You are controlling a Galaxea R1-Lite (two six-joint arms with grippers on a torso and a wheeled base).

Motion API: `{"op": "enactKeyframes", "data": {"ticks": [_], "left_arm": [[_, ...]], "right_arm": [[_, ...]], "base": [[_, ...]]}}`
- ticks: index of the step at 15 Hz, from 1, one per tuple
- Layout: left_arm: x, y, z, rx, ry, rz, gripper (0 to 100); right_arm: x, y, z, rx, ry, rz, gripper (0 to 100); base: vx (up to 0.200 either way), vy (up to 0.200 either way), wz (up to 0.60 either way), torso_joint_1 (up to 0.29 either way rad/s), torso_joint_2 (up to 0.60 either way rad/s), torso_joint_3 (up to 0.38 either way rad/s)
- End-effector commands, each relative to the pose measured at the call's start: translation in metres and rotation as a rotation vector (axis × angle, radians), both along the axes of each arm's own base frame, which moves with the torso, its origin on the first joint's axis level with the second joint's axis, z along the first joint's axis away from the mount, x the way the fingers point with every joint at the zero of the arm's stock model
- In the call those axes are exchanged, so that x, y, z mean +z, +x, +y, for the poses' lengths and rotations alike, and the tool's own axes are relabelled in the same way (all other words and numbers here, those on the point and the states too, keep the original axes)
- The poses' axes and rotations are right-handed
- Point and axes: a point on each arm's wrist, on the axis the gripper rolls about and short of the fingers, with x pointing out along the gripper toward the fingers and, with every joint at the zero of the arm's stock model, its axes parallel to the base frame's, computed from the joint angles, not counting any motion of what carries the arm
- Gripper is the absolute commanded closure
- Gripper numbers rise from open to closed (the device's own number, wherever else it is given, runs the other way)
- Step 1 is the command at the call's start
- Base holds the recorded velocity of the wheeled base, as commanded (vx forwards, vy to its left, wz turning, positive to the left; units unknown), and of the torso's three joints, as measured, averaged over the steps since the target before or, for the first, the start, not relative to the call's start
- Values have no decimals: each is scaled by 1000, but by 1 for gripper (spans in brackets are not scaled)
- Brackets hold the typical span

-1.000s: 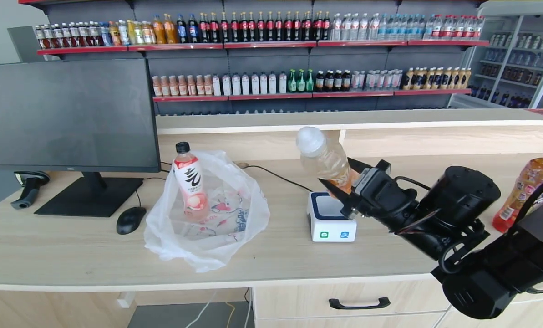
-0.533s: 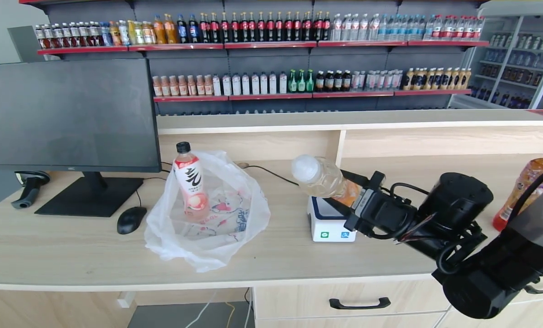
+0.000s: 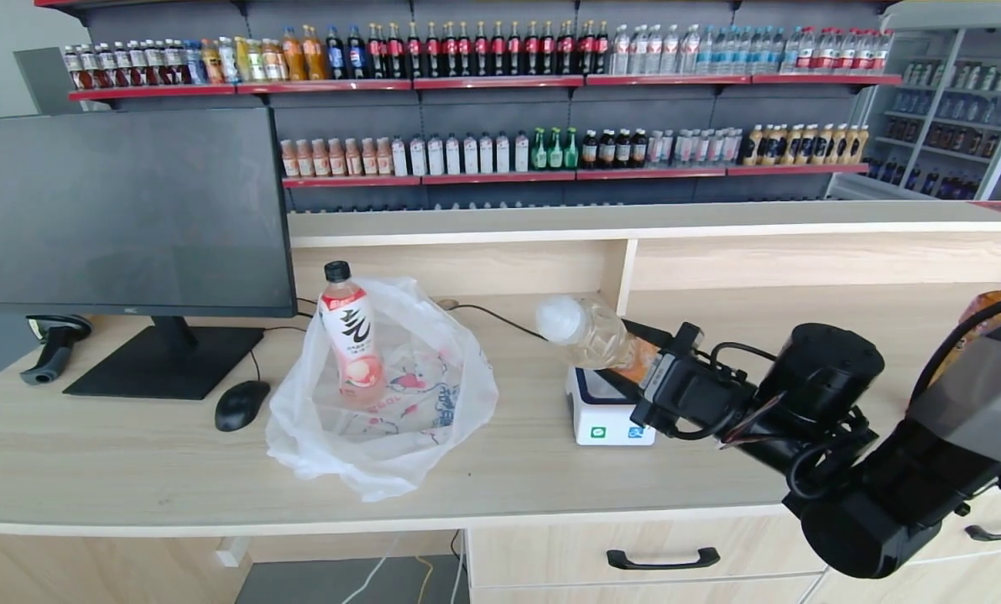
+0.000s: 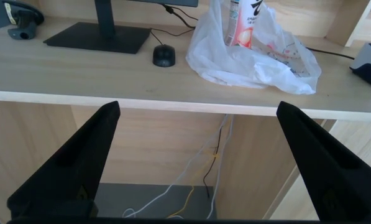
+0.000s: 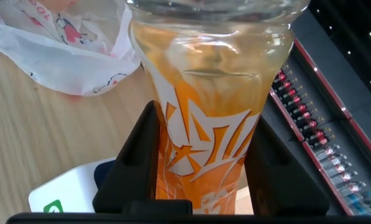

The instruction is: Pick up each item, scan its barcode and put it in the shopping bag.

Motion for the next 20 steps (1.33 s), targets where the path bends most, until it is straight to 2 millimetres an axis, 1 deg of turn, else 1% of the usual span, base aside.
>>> {"op": "enactKeyframes", "data": {"ticks": [1,12,13,14,17,19,20], "left_arm": [[0,0,0,0,0,-1,0],[0,0,0,0,0,1,0],[0,0,0,0,0,1,0],[0,0,0,0,0,2,0],[0,0,0,0,-2,2,0],[0,0,0,0,0,2,0],[0,0,0,0,0,4,0]], "right_arm": [[-3,0,0,0,-4,9,100],[-5,2,0,-4,-3,14,100],[2,1,2,4,18,2,100],[15,1,4,15,67,-9,100],[30,-6,2,14,113,-18,100],[43,-19,1,-46,187,2,100],[50,-28,2,-84,260,36,100]], "base": [[0,0,0,0,0,0],[0,0,0,0,0,0],[0,0,0,0,0,0],[0,0,0,0,0,0],[0,0,0,0,0,0],[0,0,0,0,0,0],[0,0,0,0,0,0]]}}
